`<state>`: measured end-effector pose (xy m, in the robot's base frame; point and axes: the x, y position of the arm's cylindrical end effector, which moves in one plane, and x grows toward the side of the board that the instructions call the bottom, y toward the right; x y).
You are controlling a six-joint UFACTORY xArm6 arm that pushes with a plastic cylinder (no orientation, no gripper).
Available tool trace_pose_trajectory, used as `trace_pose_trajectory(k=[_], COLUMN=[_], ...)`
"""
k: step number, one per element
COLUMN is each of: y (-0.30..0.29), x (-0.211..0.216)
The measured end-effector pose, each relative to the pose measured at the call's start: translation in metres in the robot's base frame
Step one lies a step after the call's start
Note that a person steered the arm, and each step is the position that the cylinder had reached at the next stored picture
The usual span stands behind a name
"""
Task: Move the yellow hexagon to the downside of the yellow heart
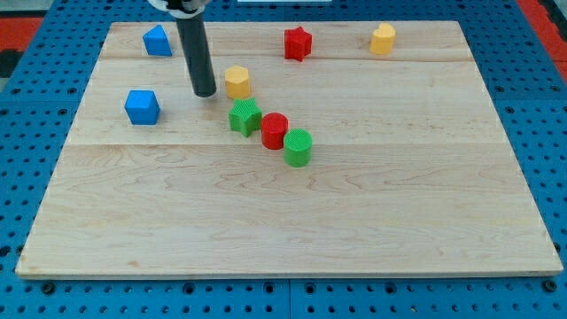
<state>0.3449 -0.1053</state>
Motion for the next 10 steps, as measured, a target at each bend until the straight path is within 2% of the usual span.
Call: trace_pose_trajectory(k=[1, 2, 5, 6, 7, 9, 10], y=[-0.005, 0.02, 0.196, 0.144, 0.121, 0.222, 0.249], x=[-0.01, -0.022, -0.013, -0.015, -0.013, 0.013, 0.019])
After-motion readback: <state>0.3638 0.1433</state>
